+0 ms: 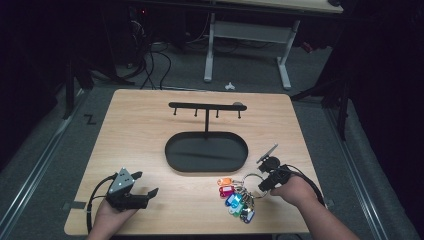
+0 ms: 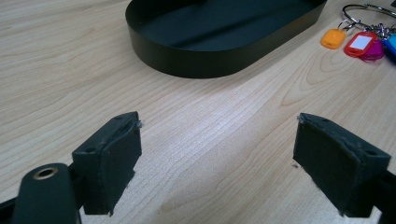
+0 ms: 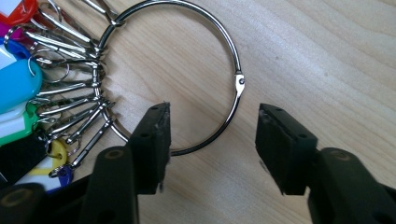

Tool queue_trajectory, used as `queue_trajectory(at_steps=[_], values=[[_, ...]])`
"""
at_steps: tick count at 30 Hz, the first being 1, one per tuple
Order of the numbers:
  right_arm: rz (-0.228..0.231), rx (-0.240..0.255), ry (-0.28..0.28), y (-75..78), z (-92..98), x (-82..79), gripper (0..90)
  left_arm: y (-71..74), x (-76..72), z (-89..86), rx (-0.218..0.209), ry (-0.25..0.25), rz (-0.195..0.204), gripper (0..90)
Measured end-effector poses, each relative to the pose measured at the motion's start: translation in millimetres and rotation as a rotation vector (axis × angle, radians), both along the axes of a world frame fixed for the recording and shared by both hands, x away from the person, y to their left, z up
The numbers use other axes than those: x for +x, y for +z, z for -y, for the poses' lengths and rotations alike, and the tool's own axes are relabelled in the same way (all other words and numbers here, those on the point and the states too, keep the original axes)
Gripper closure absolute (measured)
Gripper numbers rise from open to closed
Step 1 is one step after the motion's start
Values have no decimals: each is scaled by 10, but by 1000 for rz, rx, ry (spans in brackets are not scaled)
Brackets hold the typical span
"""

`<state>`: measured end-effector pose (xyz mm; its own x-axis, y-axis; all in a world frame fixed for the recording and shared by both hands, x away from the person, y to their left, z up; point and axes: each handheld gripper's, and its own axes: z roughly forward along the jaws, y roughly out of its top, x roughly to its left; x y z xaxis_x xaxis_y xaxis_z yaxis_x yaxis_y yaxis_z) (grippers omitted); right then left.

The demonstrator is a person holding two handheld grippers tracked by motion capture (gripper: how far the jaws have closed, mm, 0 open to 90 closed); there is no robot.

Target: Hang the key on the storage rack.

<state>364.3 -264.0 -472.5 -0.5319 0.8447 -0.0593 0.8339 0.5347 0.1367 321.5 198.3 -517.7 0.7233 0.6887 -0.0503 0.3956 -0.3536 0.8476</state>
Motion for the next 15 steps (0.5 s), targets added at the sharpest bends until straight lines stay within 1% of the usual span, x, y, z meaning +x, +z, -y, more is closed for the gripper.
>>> queue_trajectory(at_steps=[1,2,3,4,7,8,9,10,11,14,15], values=[[0,0,0,0,0,0,478,0,0,0,0,0,0,158],[-7,9,-9,2,18,37,517,-1,-4,-3,-4,1,-1,158],[-7,9,-9,2,18,37,517,-1,-4,-3,-4,1,-1,158],[-17,12,-31,9,33,67,545,-1,-7,-1,-3,-1,0,159],[-29,14,-40,0,53,97,568,-3,-5,4,-1,-1,-1,159],[-47,17,-57,-16,78,130,596,-7,-4,8,-1,-3,-4,159],[-47,17,-57,-16,78,130,596,-7,-4,8,-1,-3,-4,159],[-68,18,-65,-36,91,155,610,-5,-7,9,0,-6,-5,159],[-69,21,-66,-44,96,163,626,-4,-9,8,-2,-4,-3,159],[-99,23,-81,-72,123,198,667,-3,-9,4,-2,-6,-4,160],[-99,23,-81,-72,123,198,667,-3,-9,4,-2,-6,-4,160]])
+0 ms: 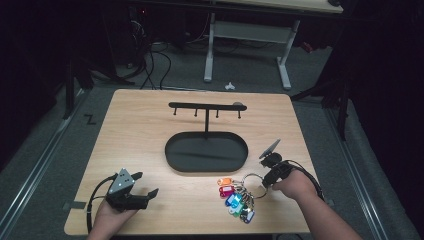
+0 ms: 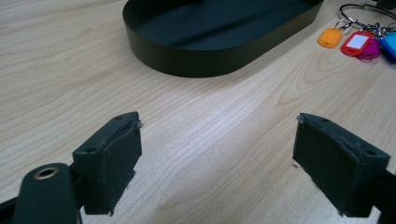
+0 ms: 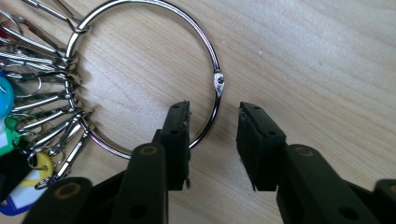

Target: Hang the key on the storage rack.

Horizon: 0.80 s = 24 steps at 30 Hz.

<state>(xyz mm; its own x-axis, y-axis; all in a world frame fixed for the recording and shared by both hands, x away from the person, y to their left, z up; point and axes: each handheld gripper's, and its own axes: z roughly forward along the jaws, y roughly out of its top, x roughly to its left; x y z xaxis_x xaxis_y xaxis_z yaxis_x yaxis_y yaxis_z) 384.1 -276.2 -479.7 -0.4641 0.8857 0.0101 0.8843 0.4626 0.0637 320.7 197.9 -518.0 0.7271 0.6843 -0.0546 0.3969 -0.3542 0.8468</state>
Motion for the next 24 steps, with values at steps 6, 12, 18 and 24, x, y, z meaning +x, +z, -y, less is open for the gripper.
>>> queue_trajectory(at_steps=[6,12,18,24], values=[[-45,14,-30,-6,9,63,719,-1,5,7,3,-4,-1,161],[-75,-10,-25,-74,-41,108,773,-8,9,13,8,-7,-2,163],[-99,-19,-33,-75,-42,154,805,-6,13,8,10,-7,-3,164],[-108,-37,-47,-77,-80,203,829,0,12,0,1,-5,1,166]])
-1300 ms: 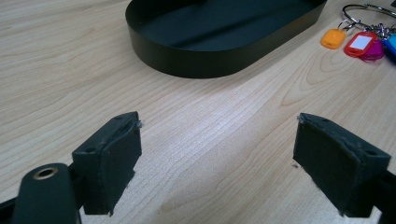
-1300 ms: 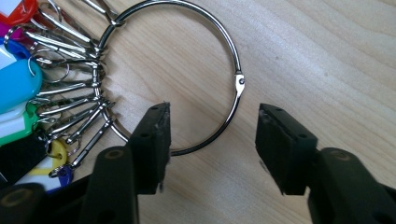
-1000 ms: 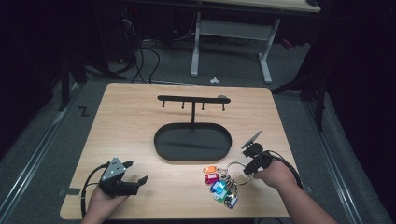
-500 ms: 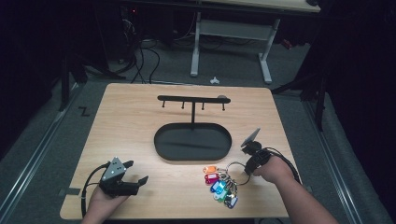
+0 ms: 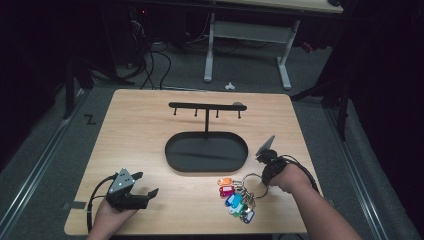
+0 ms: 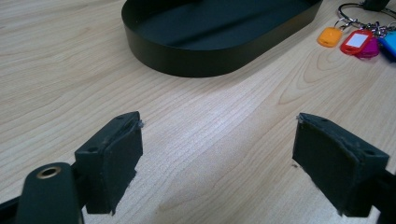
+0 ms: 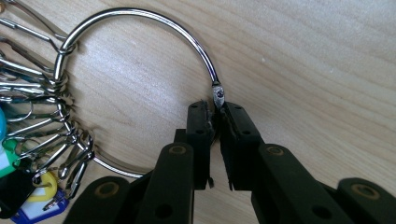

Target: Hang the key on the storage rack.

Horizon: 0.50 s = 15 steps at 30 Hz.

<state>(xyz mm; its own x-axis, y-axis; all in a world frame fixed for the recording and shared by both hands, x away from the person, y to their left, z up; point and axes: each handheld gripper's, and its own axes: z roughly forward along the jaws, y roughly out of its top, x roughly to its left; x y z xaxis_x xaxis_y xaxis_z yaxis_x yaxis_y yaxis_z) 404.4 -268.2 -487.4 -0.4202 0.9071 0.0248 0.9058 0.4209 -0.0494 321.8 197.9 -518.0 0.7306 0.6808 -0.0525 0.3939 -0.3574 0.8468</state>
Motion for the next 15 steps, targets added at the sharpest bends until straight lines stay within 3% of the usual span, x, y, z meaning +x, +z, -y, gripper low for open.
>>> queue_trajectory(at_steps=[4,5,9,15], values=[[0,-17,0,0,-20,8,853,0,-8,4,0,-4,-3,169],[12,-28,30,0,-34,-2,859,0,-9,5,1,-5,-2,169],[12,-39,59,-1,-58,-6,862,4,-12,0,1,-7,-3,172],[5,-30,77,1,-45,8,867,4,5,3,-2,-5,0,176]])
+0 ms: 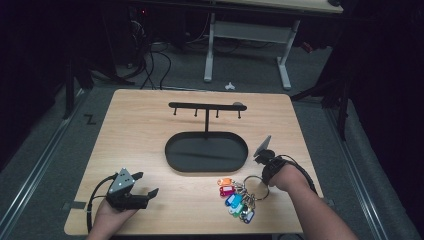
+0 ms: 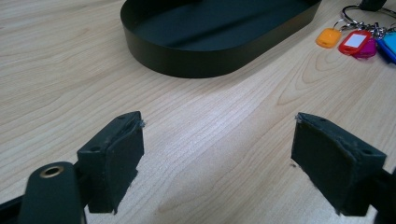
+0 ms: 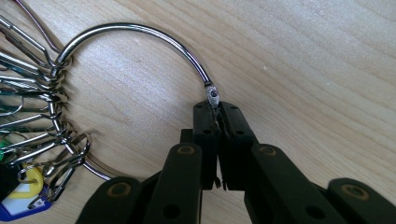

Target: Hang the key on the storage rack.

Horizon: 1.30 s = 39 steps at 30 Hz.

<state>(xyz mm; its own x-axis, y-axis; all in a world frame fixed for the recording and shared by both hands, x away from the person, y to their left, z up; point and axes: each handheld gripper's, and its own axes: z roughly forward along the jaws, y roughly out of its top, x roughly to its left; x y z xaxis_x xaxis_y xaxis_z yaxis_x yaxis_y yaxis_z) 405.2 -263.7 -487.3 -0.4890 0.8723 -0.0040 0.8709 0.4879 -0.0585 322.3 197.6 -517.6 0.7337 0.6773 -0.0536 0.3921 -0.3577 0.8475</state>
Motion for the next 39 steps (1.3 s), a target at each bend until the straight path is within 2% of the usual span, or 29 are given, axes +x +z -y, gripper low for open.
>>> queue_trajectory(at_steps=[9,10,13,16,21,22,24,33,34,38,39], values=[[-3,24,18,27,-1,-22,868,-2,5,4,4,0,-4,179],[11,39,21,103,-8,-46,868,0,-2,2,2,0,2,179],[27,58,22,173,-5,-61,868,-3,3,-1,1,2,-1,180],[48,81,29,307,-2,-94,870,-9,9,7,6,0,-3,180],[56,89,34,420,-15,-115,872,-5,2,5,7,-1,-5,181],[67,91,58,444,-18,-113,872,-5,2,6,8,-1,-5,181],[64,94,45,497,-48,-132,873,-6,0,10,7,-2,-2,182],[78,115,64,706,-106,-148,877,-6,2,5,9,-4,-5,182],[84,118,72,771,-136,-158,877,-7,1,8,9,-3,-4,183],[95,119,94,862,-170,-165,878,-8,0,12,10,-4,-5,183],[105,126,104,941,-191,-171,878,-7,0,11,10,-5,-6,183]])
